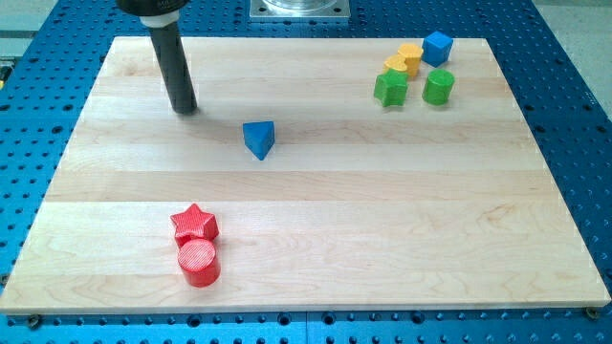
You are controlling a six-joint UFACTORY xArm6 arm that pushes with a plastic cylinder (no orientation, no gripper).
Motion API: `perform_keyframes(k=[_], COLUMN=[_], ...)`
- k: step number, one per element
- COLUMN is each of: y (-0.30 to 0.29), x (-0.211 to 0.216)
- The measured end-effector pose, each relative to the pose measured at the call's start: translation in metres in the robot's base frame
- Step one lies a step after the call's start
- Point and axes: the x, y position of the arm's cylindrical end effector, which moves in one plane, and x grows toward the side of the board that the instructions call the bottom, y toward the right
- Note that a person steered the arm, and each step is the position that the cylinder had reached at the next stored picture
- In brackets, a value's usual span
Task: Place the triangle into the green star
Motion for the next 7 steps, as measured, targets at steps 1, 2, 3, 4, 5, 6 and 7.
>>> perform_keyframes(k=[1,2,3,4,5,6,7], y=[0.012,0.069,0.103,0.106,0.119,0.174,0.227], x=[0.033,0.058,0.062,0.062,0.060,0.045,0.041])
